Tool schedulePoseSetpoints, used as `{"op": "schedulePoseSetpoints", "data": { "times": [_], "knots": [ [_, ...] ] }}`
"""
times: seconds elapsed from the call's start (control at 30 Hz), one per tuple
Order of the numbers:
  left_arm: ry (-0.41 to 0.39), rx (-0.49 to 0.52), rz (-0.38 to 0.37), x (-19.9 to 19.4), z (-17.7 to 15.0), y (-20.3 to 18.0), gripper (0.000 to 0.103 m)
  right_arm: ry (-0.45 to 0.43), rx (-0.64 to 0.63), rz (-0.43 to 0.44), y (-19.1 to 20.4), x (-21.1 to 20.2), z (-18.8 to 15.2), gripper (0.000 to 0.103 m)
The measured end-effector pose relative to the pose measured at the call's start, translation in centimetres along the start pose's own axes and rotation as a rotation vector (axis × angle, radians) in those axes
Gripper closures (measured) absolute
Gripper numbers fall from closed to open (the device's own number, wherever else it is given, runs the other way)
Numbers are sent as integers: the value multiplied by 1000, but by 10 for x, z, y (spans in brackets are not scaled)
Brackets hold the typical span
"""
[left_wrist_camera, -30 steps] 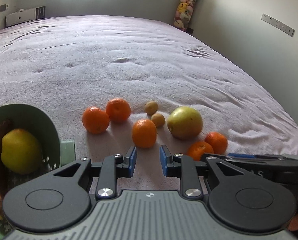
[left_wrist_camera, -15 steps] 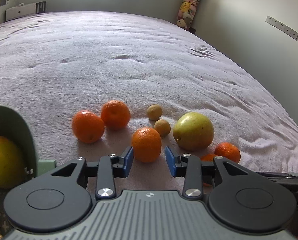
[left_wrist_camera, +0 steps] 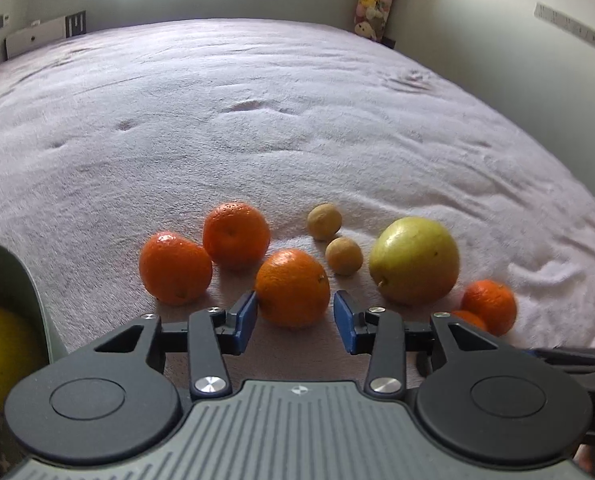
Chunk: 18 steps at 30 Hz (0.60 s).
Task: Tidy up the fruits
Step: 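Move the right tool to a mandarin and grasp it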
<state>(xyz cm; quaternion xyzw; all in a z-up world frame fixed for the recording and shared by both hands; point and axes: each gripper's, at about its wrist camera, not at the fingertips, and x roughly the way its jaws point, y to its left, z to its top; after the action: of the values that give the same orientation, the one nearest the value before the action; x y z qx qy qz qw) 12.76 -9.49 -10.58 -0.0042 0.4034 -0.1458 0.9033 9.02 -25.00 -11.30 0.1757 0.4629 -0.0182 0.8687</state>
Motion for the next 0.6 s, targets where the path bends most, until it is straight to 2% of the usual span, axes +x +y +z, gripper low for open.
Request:
{"op": "schedulePoseSetpoints", "data": {
  "times": [0.37, 0.47, 0.6],
  "knots": [
    [14, 88, 49, 5, -2, -7, 57, -2, -19, -20, 3, 1, 0, 53],
    [11, 99, 56, 4, -2, -8, 58, -2, -20, -32, 3, 0, 0, 59],
    [13, 106, 67, 1, 0, -10, 59, 3, -12, -28, 3, -2, 0, 60]
  ]
}}
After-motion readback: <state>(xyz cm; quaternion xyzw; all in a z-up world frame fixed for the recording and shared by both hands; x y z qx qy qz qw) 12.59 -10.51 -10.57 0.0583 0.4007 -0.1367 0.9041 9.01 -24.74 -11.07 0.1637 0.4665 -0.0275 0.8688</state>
